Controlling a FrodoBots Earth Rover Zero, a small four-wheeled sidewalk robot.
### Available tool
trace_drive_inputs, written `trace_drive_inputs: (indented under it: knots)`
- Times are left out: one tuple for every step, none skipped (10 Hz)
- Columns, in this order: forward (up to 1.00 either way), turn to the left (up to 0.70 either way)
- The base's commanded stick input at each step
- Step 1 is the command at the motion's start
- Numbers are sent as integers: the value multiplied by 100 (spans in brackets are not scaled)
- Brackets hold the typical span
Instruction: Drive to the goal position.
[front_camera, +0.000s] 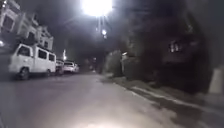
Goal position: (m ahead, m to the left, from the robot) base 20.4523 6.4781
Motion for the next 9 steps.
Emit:
trace_drive_inputs:
  knots:
    - [50,0]
    - [50,0]
    - [50,0]
    - [50,0]
    - [50,0]
    - [50,0]
    - [50,0]
    - [50,0]
    - [50,0]
